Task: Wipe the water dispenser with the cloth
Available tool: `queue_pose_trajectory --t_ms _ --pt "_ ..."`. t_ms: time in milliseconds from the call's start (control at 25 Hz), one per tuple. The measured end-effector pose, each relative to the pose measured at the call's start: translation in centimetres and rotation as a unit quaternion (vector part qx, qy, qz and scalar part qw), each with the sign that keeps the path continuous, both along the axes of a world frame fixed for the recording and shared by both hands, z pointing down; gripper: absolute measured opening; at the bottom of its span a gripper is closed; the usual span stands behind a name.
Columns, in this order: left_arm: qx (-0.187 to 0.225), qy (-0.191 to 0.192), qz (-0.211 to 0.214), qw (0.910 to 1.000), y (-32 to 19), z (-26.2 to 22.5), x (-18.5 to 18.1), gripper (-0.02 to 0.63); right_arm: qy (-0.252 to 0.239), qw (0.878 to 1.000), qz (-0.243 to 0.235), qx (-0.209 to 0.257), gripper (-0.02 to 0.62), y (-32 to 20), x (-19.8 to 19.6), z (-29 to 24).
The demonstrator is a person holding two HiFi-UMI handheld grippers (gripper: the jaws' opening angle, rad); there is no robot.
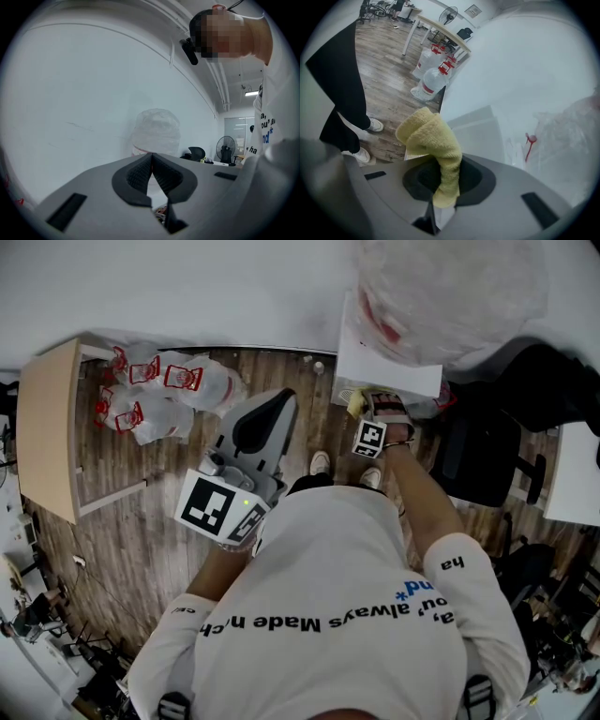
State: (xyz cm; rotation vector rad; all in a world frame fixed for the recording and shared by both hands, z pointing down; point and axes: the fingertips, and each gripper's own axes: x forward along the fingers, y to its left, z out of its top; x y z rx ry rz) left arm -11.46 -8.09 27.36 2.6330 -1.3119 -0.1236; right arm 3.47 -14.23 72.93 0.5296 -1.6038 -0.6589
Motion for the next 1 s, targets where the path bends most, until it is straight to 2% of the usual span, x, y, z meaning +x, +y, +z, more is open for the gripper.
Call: queue_pose_trajectory --t_ms 560,1000 --pt "0.005 -0.003 0.014 0.9999 0.2 -0.8 3.1 0.020 0.000 1.000 0.012 0.004 0.060 0.2 3.4 -0.6" --pt "0.008 -0.003 0.023 0.9997 0.5 -1.0 5.6 0.020 -0.002 0.999 0.046 0.001 0.060 0.4 7.3 -0.5"
